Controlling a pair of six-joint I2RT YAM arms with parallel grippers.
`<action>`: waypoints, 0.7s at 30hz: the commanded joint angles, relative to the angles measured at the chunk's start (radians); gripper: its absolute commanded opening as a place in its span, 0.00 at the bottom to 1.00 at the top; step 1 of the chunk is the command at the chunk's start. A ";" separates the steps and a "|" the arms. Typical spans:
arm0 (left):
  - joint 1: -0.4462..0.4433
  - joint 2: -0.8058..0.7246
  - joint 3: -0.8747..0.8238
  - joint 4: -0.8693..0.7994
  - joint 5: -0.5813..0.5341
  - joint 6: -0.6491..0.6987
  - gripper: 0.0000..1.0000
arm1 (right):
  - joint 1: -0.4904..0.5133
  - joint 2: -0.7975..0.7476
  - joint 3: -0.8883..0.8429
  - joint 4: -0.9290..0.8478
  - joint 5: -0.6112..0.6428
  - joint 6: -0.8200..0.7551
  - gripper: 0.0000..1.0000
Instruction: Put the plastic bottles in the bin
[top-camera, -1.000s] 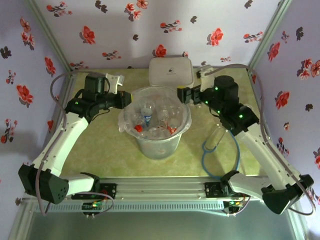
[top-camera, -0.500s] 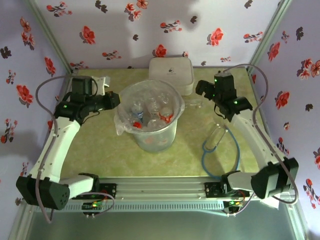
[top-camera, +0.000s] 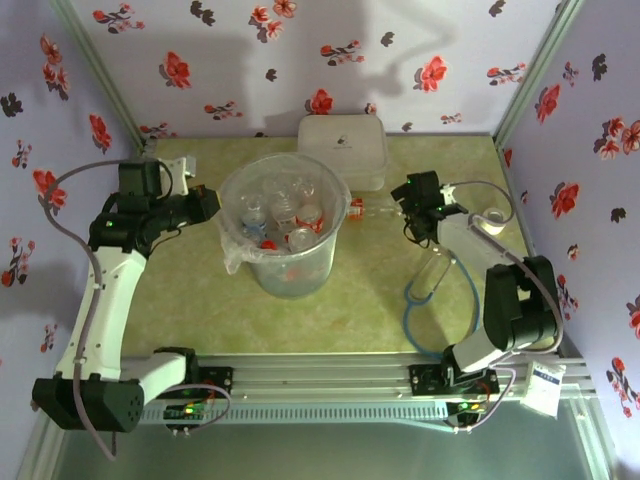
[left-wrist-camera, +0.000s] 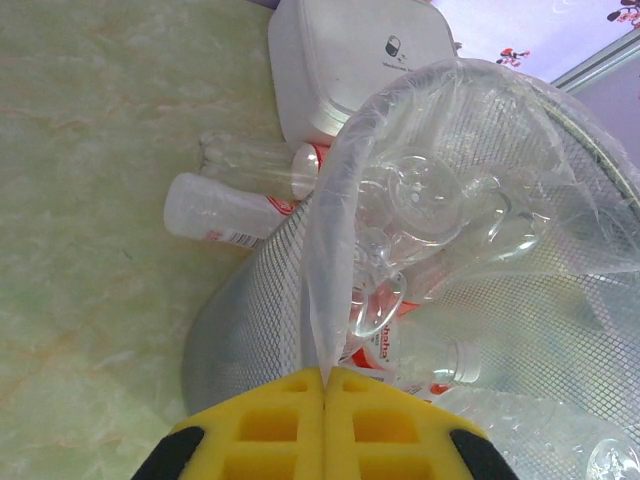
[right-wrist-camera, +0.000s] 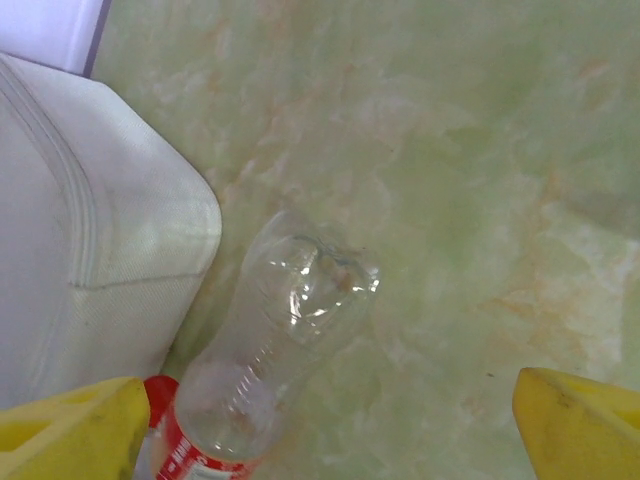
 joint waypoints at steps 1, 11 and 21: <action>0.006 -0.010 -0.032 0.003 0.026 0.000 0.00 | 0.009 0.048 0.012 0.084 -0.008 0.103 0.94; -0.002 0.004 -0.055 0.038 0.026 -0.003 0.00 | 0.044 0.223 0.077 0.167 -0.073 0.193 0.94; -0.022 0.021 -0.075 0.083 0.026 -0.008 0.01 | 0.046 0.267 0.078 0.171 -0.034 0.210 0.81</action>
